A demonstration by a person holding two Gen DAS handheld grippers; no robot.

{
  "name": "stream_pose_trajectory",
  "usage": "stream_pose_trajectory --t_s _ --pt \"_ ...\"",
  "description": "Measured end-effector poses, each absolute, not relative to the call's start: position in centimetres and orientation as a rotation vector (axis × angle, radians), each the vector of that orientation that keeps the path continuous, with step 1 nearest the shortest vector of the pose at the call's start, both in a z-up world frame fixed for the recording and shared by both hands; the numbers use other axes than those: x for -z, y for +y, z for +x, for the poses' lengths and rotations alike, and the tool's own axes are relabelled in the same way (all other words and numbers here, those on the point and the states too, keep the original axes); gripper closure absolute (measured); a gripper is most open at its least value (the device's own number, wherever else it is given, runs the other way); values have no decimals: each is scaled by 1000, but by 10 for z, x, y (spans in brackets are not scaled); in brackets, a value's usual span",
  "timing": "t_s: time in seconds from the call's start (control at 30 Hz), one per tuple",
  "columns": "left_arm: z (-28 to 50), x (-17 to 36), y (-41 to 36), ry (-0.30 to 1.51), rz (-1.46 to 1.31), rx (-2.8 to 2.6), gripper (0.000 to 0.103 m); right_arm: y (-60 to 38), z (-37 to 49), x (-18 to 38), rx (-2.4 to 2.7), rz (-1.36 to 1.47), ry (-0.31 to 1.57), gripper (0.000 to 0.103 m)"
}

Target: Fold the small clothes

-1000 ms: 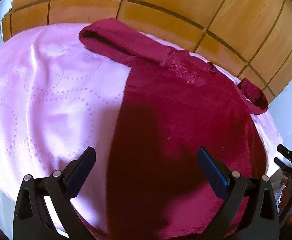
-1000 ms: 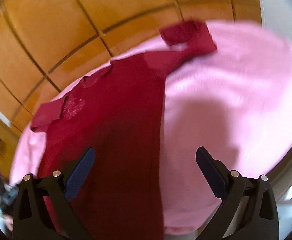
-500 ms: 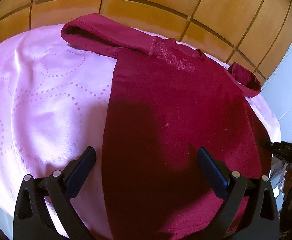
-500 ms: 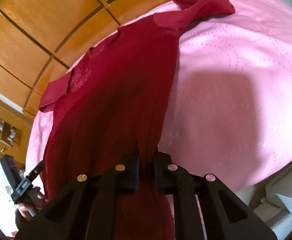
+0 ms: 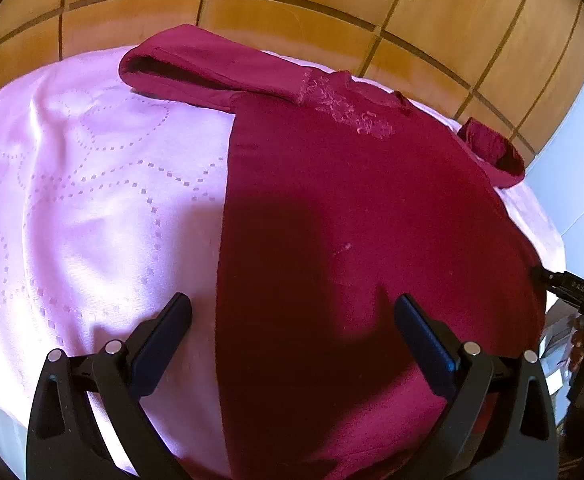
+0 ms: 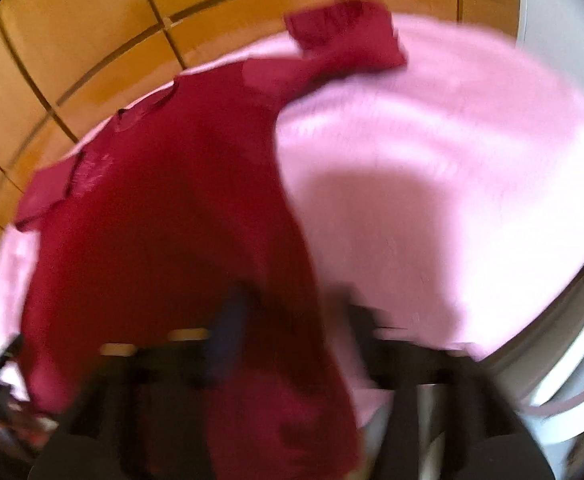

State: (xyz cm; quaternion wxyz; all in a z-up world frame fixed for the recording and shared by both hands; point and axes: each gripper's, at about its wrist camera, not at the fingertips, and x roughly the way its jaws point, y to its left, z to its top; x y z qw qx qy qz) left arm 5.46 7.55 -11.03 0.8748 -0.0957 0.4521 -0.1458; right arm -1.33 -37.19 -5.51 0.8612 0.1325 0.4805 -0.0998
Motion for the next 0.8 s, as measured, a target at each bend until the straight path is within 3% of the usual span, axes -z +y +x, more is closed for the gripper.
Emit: stream_pose_trajectory --t_s 0.2,0.43,0.77,0.8 --pt "70 103 100 934 -347 260 2 -355 -2 27 204 134 860 32" --pt "114 97 120 958 -392 172 2 -311 64 37 90 68 867 32" --pt "174 70 121 848 -445 199 2 -290 130 67 139 -49 867 32" --pt "184 68 117 851 -443 205 2 -292 133 74 149 -33 886 28"
